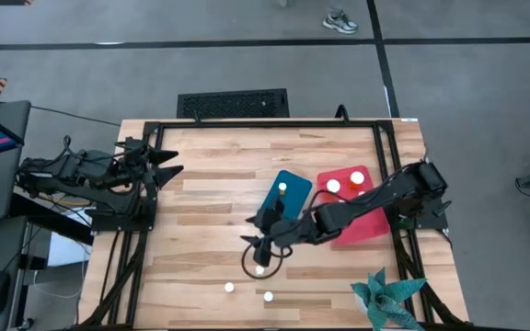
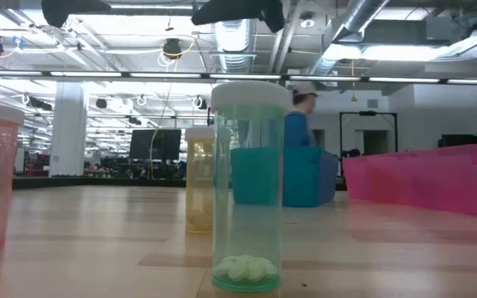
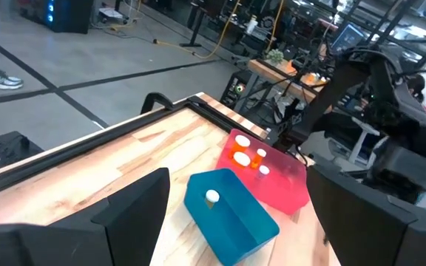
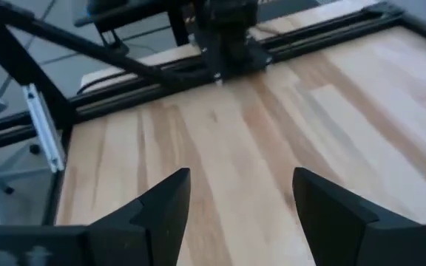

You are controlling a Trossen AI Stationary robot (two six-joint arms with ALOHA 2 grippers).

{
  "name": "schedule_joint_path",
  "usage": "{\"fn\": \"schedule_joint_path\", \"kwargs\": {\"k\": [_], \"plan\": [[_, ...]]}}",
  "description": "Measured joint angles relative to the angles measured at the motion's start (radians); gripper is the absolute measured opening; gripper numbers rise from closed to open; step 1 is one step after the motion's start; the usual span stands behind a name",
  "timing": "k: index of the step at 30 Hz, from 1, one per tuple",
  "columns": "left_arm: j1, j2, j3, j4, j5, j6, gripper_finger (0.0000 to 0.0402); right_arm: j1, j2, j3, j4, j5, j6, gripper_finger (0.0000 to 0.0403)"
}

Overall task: Pick and place medicine bottles into bin by pill shape (circle, oval)
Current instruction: Put the yellow tablet bottle into the blue bin

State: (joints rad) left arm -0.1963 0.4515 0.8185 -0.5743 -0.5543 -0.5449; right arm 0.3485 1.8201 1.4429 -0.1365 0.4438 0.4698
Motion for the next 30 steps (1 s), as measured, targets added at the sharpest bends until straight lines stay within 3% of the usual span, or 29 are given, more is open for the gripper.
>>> {"fn": "schedule_joint_path", "kwargs": {"k": [17, 25, 30], "plan": [[0.000, 0.000, 0.000, -0.005, -0.001, -0.001, 0.0312, 0.072, 0.092, -0.002, -0.096, -0.008, 0.058, 0.0244], [0.000, 0.000, 0.000, -0.022, -0.001, -0.018, 0.0312, 0.112, 0.150, -0.002, -0.093, -0.130, 0.087, 0.0244], [0.000, 0.000, 0.000, -0.021, -0.001, -0.019, 0.0312, 0.138, 0.168, -0.004, -0.100, -0.133, 0.080, 0.0244]]}}
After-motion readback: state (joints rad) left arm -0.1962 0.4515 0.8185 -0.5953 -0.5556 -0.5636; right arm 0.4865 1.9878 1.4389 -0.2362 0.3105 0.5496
